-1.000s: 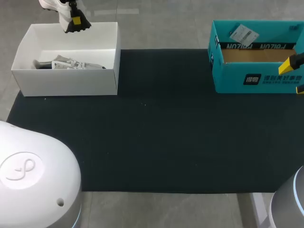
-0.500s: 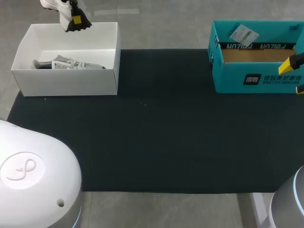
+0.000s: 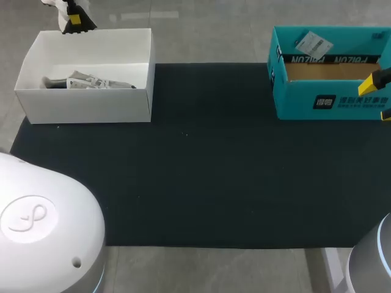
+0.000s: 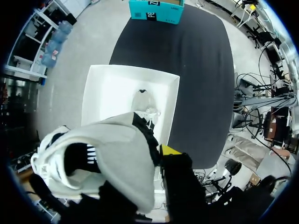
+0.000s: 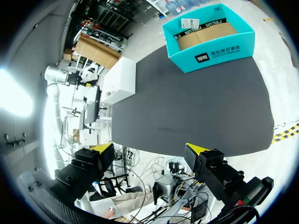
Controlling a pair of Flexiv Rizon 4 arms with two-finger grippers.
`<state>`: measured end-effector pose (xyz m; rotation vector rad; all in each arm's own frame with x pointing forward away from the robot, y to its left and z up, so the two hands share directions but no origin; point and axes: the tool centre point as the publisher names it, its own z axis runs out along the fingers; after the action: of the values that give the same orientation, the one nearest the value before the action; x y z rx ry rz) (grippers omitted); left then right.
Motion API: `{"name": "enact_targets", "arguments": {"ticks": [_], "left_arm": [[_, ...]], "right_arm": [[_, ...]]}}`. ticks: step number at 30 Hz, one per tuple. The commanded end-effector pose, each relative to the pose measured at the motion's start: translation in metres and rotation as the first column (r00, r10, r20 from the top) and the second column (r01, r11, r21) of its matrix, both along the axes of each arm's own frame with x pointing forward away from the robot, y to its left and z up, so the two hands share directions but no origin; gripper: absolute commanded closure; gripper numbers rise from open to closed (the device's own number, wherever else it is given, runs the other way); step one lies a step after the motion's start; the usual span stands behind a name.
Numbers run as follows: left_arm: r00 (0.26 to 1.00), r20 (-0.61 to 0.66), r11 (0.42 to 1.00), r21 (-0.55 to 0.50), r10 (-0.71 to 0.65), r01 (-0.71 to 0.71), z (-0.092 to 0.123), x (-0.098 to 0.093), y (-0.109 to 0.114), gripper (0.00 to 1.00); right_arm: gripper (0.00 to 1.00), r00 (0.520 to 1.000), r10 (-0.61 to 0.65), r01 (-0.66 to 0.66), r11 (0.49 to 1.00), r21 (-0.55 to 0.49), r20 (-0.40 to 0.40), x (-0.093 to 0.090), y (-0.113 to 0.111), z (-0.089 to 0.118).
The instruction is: Take the shoe out of the shoebox, open the shoe tongue, remove and reinsert the insole, then place the shoe into the shoebox
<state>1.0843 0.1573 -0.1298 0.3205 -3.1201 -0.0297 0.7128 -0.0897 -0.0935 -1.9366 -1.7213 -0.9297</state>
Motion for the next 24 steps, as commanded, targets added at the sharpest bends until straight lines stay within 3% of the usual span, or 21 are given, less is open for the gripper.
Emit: {"name": "enact_targets", "arguments": {"ticks": [1,10,16,17,19,24], "left_arm": [[1.000,0.000,1.000,0.016,0.004,-0.004,-0.004,0.016,0.009,1.00],[0.995,0.010,0.994,0.049,-0.097,0.096,-0.011,0.050,0.052,1.00],[0.975,-0.021,0.975,0.004,-0.223,0.223,-0.016,0.068,0.081,1.00],[0.966,-0.023,0.966,-0.009,-0.259,0.259,-0.016,0.070,0.085,1.00],[0.889,-0.095,0.893,-0.097,-0.447,0.439,-0.013,0.067,0.096,1.00],[0.878,-0.114,0.885,-0.090,-0.465,0.457,-0.013,0.069,0.099,1.00]], "right_arm": [[0.00,1.000,0.002,-0.002,1.000,-0.001,-0.004,0.002,0.000,0.000],[0.00,1.000,0.002,-0.002,1.000,-0.001,-0.004,0.002,0.000,0.000],[0.00,1.000,0.002,-0.002,1.000,-0.001,-0.004,0.002,0.000,0.000],[0.00,1.000,0.002,-0.002,1.000,-0.001,-0.004,0.002,0.000,0.000],[0.00,1.000,0.002,-0.002,1.000,-0.001,-0.004,0.002,0.000,0.000],[0.00,1.000,0.002,-0.002,1.000,-0.001,-0.004,0.002,0.000,0.000]]}}
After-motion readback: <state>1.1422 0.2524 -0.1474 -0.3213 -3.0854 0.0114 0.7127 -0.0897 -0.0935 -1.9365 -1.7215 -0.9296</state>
